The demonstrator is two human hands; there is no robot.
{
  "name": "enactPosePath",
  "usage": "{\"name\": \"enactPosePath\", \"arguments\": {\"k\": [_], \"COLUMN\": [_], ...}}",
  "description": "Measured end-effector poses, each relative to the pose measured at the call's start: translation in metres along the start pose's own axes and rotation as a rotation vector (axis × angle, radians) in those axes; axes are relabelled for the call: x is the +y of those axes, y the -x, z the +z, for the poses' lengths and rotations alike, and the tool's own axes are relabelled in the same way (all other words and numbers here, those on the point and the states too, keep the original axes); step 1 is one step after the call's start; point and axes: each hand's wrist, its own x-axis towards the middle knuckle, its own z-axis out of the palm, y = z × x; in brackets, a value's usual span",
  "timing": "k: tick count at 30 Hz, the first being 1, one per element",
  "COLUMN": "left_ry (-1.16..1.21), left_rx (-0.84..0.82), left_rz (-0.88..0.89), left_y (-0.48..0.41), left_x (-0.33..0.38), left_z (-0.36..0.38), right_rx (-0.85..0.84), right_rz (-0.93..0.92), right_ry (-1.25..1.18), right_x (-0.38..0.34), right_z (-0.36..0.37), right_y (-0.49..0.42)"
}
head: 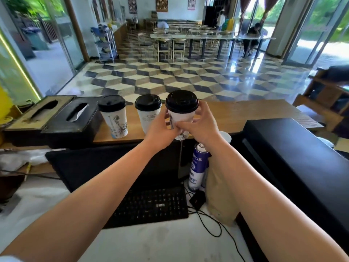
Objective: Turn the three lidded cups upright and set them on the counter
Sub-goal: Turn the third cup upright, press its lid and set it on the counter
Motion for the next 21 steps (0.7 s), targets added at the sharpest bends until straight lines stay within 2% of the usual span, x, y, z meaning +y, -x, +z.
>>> {"name": "enactPosePath", "arguments": {"k": [8,21], "left_ry": [-0.091,-0.127], "left_rx": [0.072,0.018], "left_rz": [-0.1,-0.185], "left_y": [-0.036,-0.06], "left_x": [-0.013,-0.034], "left_z": [0.024,0.038], "right_rx": [-0.025,-0.057], "right_rz": [0.034,0.101], "right_ry": [0.033,0.004], "right_x": [0.021,0.055], "right_z": [-0.002,0.005], "right_y": [-0.041,-0.068]}}
